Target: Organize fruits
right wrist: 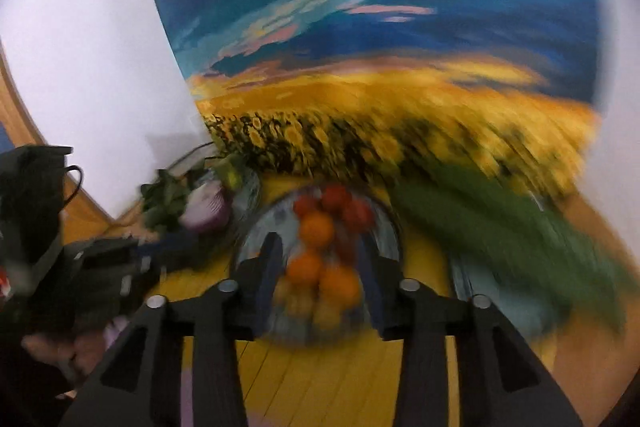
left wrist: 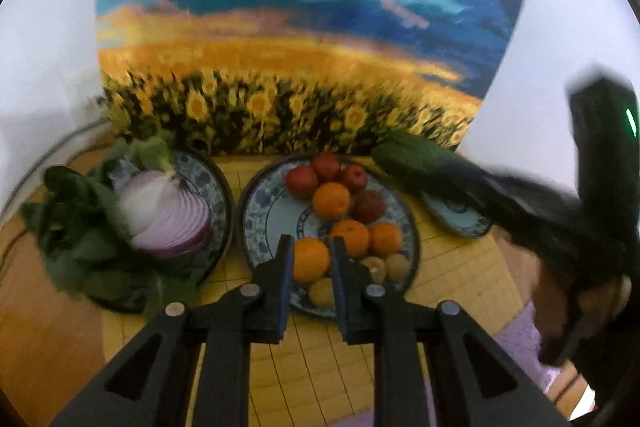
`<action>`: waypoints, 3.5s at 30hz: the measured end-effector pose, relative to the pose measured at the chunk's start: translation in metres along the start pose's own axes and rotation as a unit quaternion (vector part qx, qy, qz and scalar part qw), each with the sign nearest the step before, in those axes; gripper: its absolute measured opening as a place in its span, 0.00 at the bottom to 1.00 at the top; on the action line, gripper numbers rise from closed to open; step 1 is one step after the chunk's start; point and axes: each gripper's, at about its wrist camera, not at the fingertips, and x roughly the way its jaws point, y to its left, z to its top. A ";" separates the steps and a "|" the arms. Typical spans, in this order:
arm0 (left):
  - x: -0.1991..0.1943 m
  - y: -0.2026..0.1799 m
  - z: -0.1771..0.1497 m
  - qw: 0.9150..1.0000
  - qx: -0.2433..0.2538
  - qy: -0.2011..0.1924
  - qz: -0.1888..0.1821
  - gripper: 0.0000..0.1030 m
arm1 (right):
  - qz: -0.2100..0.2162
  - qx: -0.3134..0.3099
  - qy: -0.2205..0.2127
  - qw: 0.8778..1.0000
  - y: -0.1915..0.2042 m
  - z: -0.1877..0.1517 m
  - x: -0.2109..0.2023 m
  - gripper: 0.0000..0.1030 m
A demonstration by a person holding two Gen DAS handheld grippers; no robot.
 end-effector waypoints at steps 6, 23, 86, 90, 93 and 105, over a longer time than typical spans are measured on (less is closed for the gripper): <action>0.028 0.005 -0.009 0.999 -0.011 0.042 -0.008 0.17 | -0.029 -0.020 0.069 0.997 -0.008 0.035 0.099 0.39; 0.040 0.023 -0.015 0.997 -0.053 0.046 -0.026 0.20 | 0.061 -0.057 0.097 0.992 0.007 0.005 0.076 0.44; -0.043 -0.018 -0.027 0.999 0.024 -0.016 -0.045 0.35 | 0.025 -0.068 -0.016 0.997 0.048 -0.020 -0.058 0.61; -0.060 -0.030 -0.036 0.998 0.037 -0.018 -0.038 0.39 | 0.034 -0.053 -0.027 0.998 0.055 -0.033 -0.080 0.61; -0.072 -0.040 -0.042 0.998 0.054 -0.024 -0.036 0.40 | 0.040 -0.046 -0.037 0.997 0.064 -0.045 -0.095 0.61; -0.095 -0.059 -0.066 0.996 0.086 -0.020 -0.020 0.56 | 0.035 -0.028 -0.041 0.998 0.083 -0.082 -0.132 0.61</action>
